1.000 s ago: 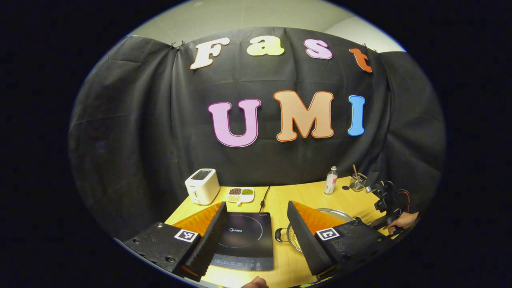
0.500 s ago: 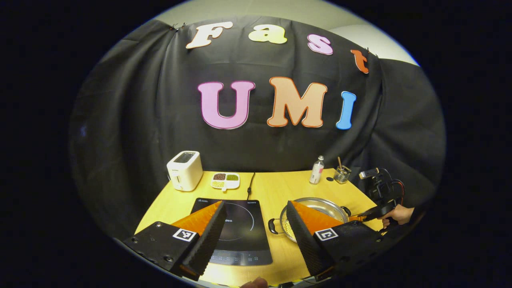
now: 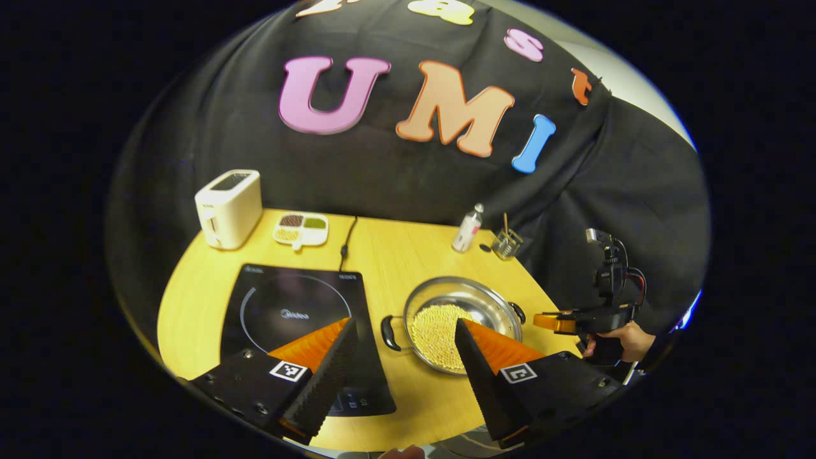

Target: First push the handle of the pot to place it horizontally, then grasp the pot with both hands and set it on the induction cooktop.

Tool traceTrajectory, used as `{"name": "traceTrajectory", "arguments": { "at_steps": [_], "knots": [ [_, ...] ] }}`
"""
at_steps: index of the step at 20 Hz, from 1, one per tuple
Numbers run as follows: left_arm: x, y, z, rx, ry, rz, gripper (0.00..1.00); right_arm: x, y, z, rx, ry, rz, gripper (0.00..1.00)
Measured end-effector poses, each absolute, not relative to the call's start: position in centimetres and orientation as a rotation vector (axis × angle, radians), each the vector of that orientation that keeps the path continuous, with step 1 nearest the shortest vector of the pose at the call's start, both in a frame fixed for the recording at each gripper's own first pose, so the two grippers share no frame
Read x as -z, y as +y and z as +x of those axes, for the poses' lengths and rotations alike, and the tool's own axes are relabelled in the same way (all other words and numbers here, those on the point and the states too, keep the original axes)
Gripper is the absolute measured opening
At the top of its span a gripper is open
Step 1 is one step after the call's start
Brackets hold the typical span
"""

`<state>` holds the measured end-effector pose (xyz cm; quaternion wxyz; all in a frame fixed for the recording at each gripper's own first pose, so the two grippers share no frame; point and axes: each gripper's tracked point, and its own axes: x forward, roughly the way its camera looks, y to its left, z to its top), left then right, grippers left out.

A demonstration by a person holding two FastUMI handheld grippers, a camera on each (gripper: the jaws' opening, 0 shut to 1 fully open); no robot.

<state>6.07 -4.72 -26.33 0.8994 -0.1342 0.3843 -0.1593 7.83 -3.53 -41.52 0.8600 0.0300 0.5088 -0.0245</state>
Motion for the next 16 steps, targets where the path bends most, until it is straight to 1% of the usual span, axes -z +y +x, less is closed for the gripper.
{"name": "traceTrajectory", "arguments": {
  "at_steps": [2, 3, 5, 7, 9, 10, 12, 14, 15, 16],
  "knots": [
    [29.1, -5.5, 6.2, 0.314, 0.890, -0.303, 0.95, 42.5, -3.5, 8.6, 0.017, 1.082, 0.049, 0.41],
    [30.1, -6.1, 6.6, 0.306, 0.920, -0.322, 0.95, 43.0, -3.7, 9.4, 0.007, 1.074, 0.041, 0.42],
    [32.6, -6.4, 6.9, 0.274, 0.991, -0.309, 0.95, 44.6, -4.1, 10.0, -0.014, 1.104, 0.042, 0.51],
    [34.6, -6.8, 7.4, 0.259, 1.046, -0.271, 0.95, 46.1, -4.0, 10.6, -0.045, 1.135, 0.073, 0.55],
    [36.0, -7.7, 8.6, 0.269, 1.068, -0.241, 0.96, 47.2, -3.7, 12.0, -0.071, 1.124, 0.127, 0.62],
    [36.9, -8.0, 8.9, 0.273, 1.084, -0.229, 0.95, 47.6, -3.6, 12.2, -0.080, 1.140, 0.144, 0.60],
    [38.8, -8.3, 8.6, 0.263, 1.152, -0.229, 0.92, 48.4, -3.6, 12.4, -0.081, 1.174, 0.184, 0.61],
    [40.6, -8.5, 8.0, 0.237, 1.225, -0.240, 0.92, 49.0, -3.3, 12.5, -0.099, 1.196, 0.218, 0.61],
    [41.4, -8.4, 7.8, 0.221, 1.250, -0.246, 0.91, 49.4, -3.1, 12.4, -0.108, 1.212, 0.245, 0.65],
    [41.9, -8.7, 7.9, 0.215, 1.263, -0.266, 0.92, 49.8, -3.0, 12.5, -0.112, 1.229, 0.276, 0.61]
  ]
}}
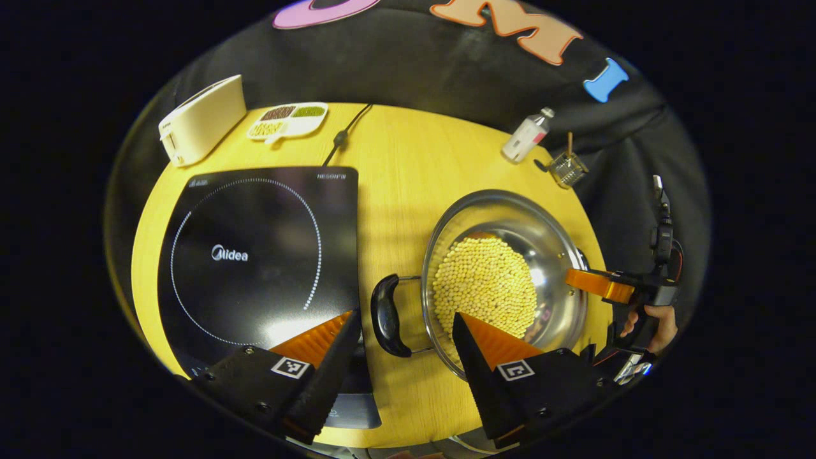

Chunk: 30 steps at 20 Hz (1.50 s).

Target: First push the handle of the pot to place it horizontally, then grasp the pot with both hands and set it on the induction cooktop.

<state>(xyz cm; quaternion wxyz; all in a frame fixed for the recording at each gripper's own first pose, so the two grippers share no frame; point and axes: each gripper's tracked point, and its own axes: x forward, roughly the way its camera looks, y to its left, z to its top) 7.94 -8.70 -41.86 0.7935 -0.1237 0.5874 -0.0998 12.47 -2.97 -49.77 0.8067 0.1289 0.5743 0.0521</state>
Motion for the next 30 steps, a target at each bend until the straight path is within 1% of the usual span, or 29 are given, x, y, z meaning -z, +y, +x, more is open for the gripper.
{"name": "traceTrajectory", "arguments": {
  "at_steps": [1, 2, 3, 4, 5, 6, 7, 8, 9, 10, 11, 12, 13, 14, 15, 16, 18, 19, 21, 22, 23, 24, 26, 27, 28, 30],
  "knots": [
    [42.1, -9.1, 8.0, 0.210, 1.273, -0.284, 0.96, 50.2, -2.8, 12.5, -0.110, 1.238, 0.304, 0.61],
    [42.4, -9.4, 8.0, 0.210, 1.285, -0.289, 0.89, 50.4, -2.8, 12.7, -0.111, 1.244, 0.317, 0.60],
    [42.6, -9.6, 8.0, 0.214, 1.288, -0.292, 0.88, 50.7, -2.7, 12.9, -0.117, 1.246, 0.321, 0.65],
    [43.0, -9.7, 8.0, 0.210, 1.299, -0.281, 0.85, 50.8, -2.6, 12.8, -0.124, 1.252, 0.318, 0.65],
    [43.2, -9.7, 8.0, 0.205, 1.313, -0.275, 0.85, 51.1, -2.5, 12.7, -0.130, 1.259, 0.316, 0.60],
    [43.5, -9.7, 8.3, 0.199, 1.315, -0.270, 0.85, 51.4, -2.6, 12.7, -0.129, 1.266, 0.312, 0.60],
    [43.9, -9.8, 8.7, 0.195, 1.311, -0.267, 0.90, 51.8, -2.5, 12.7, -0.127, 1.277, 0.312, 0.60],
    [44.2, -9.8, 8.8, 0.191, 1.318, -0.262, 0.87, 52.0, -2.5, 12.7, -0.124, 1.285, 0.312, 0.65],
    [44.5, -9.7, 9.0, 0.185, 1.324, -0.249, 0.82, 52.3, -2.5, 12.9, -0.120, 1.293, 0.310, 0.65],
    [44.8, -9.5, 9.1, 0.172, 1.334, -0.231, 0.80, 52.6, -2.6, 12.8, -0.116, 1.300, 0.308, 0.60],
    [45.0, -9.5, 9.2, 0.164, 1.343, -0.223, 0.82, 52.8, -2.6, 12.7, -0.114, 1.311, 0.306, 0.60],
    [45.4, -9.5, 9.3, 0.155, 1.348, -0.219, 0.75, 52.9, -2.7, 12.5, -0.111, 1.317, 0.304, 0.60],
    [45.7, -9.6, 9.4, 0.145, 1.357, -0.210, 0.73, 52.9, -2.7, 12.6, -0.107, 1.319, 0.308, 0.63],
    [46.1, -9.7, 9.4, 0.139, 1.366, -0.199, 0.73, 53.1, -2.8, 12.6, -0.102, 1.323, 0.313, 0.65],
    [46.5, -9.8, 9.4, 0.136, 1.375, -0.188, 0.72, 53.3, -2.9, 12.4, -0.101, 1.332, 0.318, 0.61],
    [47.0, -9.9, 9.1, 0.140, 1.395, -0.175, 0.71, 53.5, -2.9, 12.4, -0.098, 1.343, 0.326, 0.61],
    [47.8, -9.9, 8.9, 0.147, 1.419, -0.147, 0.74, 53.6, -3.2, 12.5, -0.088, 1.351, 0.350, 0.61],
    [48.3, -9.8, 9.0, 0.138, 1.413, -0.152, 0.70, 53.3, -3.2, 12.5, -0.087, 1.357, 0.365, 0.59],
    [48.0, -10.0, 9.4, 0.150, 1.418, -0.170, 0.69, 53.3, -3.4, 12.4, -0.071, 1.352, 0.376, 0.55],
    [48.1, -10.0, 9.3, 0.154, 1.427, -0.179, 0.65, 53.2, -3.4, 12.1, -0.064, 1.360, 0.377, 0.53],
    [48.0, -10.0, 9.4, 0.149, 1.435, -0.191, 0.65, 53.3, -3.4, 12.0, -0.056, 1.356, 0.389, 0.52],
    [48.0, -10.2, 9.4, 0.144, 1.446, -0.205, 0.61, 53.3, -3.4, 12.0, -0.050, 1.361, 0.394, 0.54],
    [47.5, -10.4, 9.3, 0.156, 1.440, -0.197, 0.58, 52.7, -3.8, 11.5, -0.041, 1.370, 0.405, 0.54],
    [46.9, -10.4, 9.6, 0.167, 1.419, -0.189, 0.60, 52.3, -4.0, 11.6, -0.037, 1.363, 0.416, 0.54],
    [46.3, -10.4, 9.7, 0.173, 1.402, -0.181, 0.57, 52.0, -3.9, 11.6, -0.039, 1.361, 0.425, 0.54],
    [44.7, -10.1, 9.7, 0.173, 1.386, -0.176, 0.57, 50.7, -3.5, 11.6, -0.041, 1.349, 0.445, 0.54]
  ]
}}
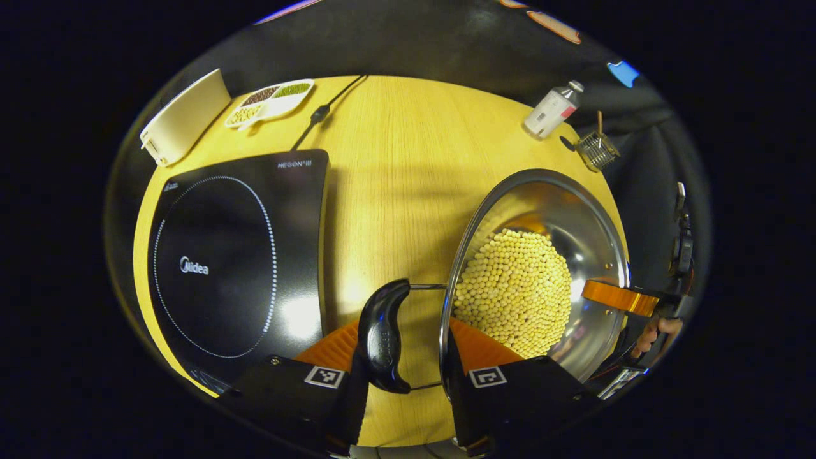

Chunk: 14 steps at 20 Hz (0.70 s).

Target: First push the handle of the pot to place it horizontally, then grasp the pot with both hands and set it on the induction cooktop.

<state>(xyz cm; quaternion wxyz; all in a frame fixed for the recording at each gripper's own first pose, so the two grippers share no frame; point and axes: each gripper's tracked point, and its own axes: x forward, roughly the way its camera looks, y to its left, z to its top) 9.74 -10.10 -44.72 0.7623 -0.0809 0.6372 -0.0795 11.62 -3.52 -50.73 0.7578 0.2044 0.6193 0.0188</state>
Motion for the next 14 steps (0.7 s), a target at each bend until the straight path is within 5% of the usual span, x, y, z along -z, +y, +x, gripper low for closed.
{"name": "traceTrajectory", "arguments": {
  "at_steps": [6, 13, 14],
  "knots": [
    [39.7, -6.7, 9.4, 0.126, 1.332, -0.169, 0.55, 47.4, 0.1, 11.6, -0.104, 1.322, 0.481, 0.47],
    [36.6, -0.8, 7.1, 0.052, 1.299, -0.185, 0.57, 44.6, 6.0, 10.6, -0.182, 1.300, 0.475, 0.47],
    [36.4, 0.1, 6.9, 0.050, 1.292, -0.189, 0.54, 44.4, 6.8, 10.5, -0.184, 1.295, 0.469, 0.54]
  ]
}}
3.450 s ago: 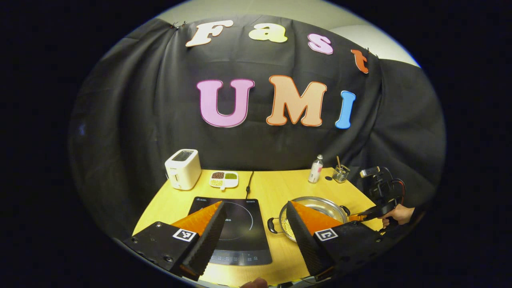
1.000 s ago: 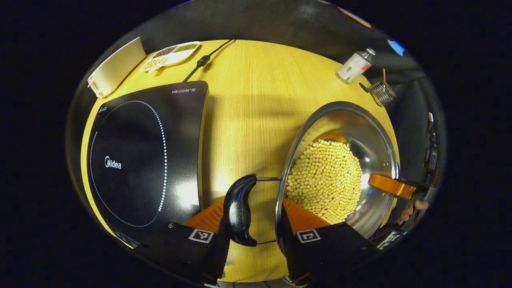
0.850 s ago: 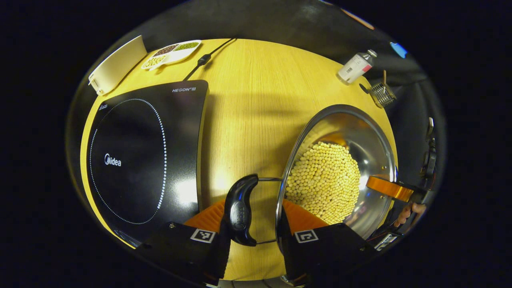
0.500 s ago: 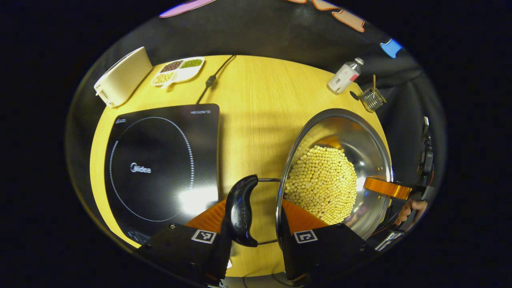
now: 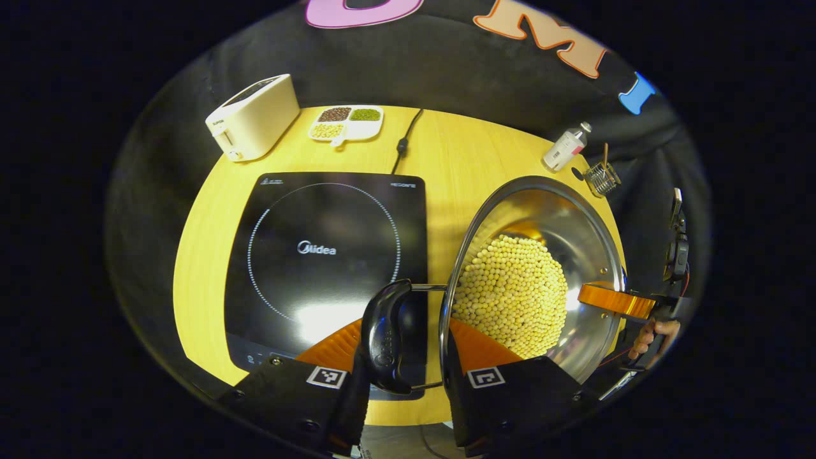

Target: First push the handle of the pot to place it horizontally, then grasp the pot with both hands and set it on the induction cooktop.

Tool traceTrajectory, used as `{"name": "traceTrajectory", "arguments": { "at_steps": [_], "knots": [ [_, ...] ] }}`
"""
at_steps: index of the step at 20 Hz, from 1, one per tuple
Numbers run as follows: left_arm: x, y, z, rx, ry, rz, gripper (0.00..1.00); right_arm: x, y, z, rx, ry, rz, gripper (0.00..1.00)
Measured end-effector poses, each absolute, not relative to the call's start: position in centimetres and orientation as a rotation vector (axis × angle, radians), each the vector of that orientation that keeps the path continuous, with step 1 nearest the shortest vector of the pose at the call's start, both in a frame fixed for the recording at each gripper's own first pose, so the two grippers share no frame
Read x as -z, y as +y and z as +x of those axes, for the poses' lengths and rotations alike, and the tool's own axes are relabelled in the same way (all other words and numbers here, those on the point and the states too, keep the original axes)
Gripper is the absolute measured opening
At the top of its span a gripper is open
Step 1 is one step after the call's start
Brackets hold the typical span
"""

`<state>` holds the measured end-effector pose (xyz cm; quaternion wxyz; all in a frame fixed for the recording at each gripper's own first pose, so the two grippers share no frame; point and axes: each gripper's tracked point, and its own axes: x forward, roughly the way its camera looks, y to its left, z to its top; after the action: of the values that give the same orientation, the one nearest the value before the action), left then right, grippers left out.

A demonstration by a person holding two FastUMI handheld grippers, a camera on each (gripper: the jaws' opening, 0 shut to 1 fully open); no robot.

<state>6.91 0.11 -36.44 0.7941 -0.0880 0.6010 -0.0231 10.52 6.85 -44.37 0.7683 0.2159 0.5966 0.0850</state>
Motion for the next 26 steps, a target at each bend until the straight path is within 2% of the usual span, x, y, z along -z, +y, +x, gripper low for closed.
{"name": "traceTrajectory", "arguments": {
  "at_steps": [5, 13, 14, 15, 23, 26],
  "knots": [
    [36.8, 4.4, 7.2, 0.092, 1.271, -0.217, 0.54, 43.1, 11.0, 10.3, -0.149, 1.266, 0.434, 0.54],
    [39.6, 13.0, 10.7, 0.212, 1.248, -0.221, 0.55, 42.0, 20.0, 11.0, -0.025, 1.231, 0.408, 0.54],
    [40.0, 14.0, 11.0, 0.218, 1.253, -0.227, 0.54, 41.9, 20.9, 11.0, -0.015, 1.239, 0.402, 0.47],
    [40.2, 14.8, 11.3, 0.225, 1.249, -0.229, 0.54, 42.0, 21.9, 11.2, -0.012, 1.240, 0.398, 0.47],
    [42.7, 20.6, 12.6, 0.204, 1.228, -0.253, 0.54, 43.7, 28.1, 13.5, -0.013, 1.270, 0.366, 0.47],
    [43.1, 21.7, 14.4, 0.215, 1.177, -0.222, 0.54, 44.2, 29.4, 14.3, -0.007, 1.267, 0.383, 0.47]
  ]
}}
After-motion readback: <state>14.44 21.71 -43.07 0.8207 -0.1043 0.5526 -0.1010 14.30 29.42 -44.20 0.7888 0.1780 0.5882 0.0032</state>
